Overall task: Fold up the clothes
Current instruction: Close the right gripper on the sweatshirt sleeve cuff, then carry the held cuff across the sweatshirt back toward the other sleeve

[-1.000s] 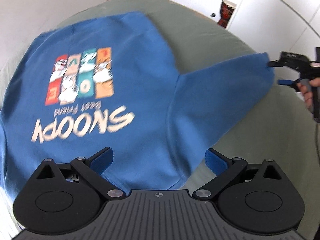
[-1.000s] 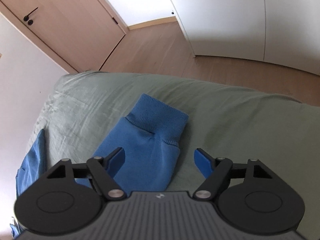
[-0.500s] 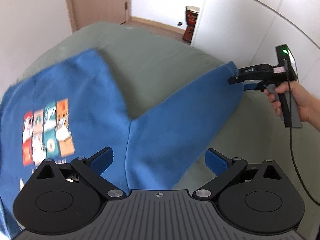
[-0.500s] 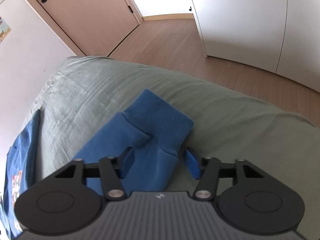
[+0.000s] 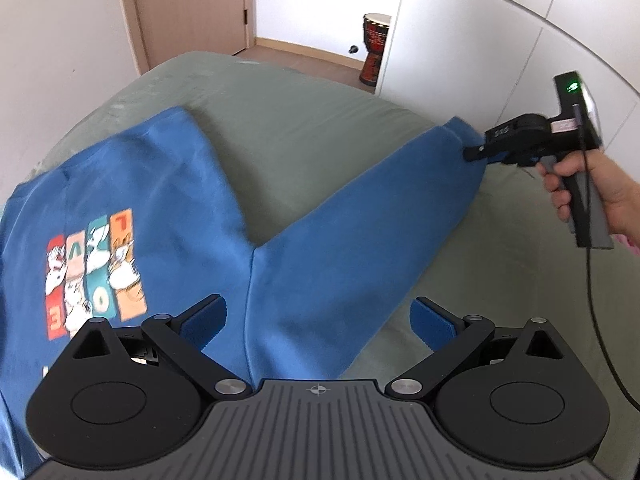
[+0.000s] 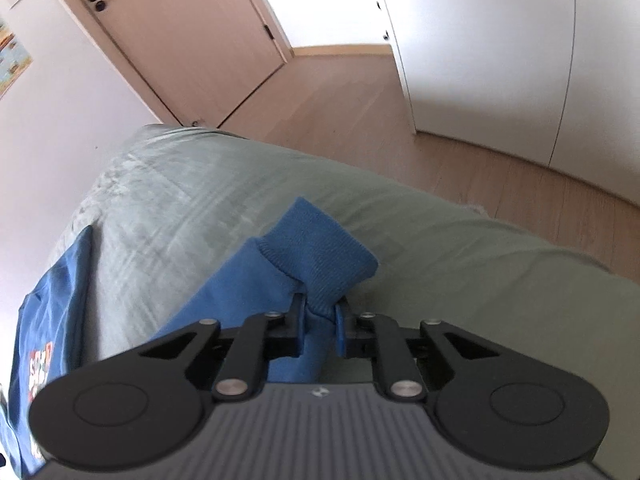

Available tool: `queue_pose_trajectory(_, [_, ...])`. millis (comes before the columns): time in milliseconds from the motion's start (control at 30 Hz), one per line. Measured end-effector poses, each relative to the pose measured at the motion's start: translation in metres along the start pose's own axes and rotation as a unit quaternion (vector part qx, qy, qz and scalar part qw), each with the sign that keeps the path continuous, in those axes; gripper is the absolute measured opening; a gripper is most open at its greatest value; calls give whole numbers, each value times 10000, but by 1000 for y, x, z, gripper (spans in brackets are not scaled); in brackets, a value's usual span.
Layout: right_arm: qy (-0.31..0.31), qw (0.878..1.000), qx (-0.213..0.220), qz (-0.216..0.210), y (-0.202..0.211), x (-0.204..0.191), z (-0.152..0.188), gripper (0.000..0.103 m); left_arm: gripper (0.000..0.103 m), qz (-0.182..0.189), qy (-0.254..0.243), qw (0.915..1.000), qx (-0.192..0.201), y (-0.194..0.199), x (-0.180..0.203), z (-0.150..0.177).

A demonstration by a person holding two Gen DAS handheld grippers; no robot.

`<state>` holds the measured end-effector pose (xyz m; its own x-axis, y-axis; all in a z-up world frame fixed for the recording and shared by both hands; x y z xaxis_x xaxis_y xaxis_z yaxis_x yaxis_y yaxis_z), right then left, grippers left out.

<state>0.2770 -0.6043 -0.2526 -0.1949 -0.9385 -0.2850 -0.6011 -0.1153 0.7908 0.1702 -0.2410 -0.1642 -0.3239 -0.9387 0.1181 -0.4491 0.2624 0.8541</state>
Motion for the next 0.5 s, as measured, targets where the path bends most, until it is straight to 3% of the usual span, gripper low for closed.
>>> queue_pose_trajectory(200, [675,9972,283,-156,47,-51,-7,14,101,-112,182,9997,92,21,-25,12])
queue_pose_trajectory(500, [1782,9773,458,-1047,106,-180,1,14,101,-242,540,9979,244,65,-71,32])
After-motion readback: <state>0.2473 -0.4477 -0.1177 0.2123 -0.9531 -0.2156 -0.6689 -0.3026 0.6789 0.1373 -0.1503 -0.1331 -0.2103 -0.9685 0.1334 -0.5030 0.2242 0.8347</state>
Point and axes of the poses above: each gripper's, at about its wrist camera, not at the fingertips, and y roughly against the way its jaws point, x to its right, z to its underside, the point moved 4 cm from there along -y, roughly the way its jaws point, and after that the axes turned 7 degrees about y, right-handed, at the moved point
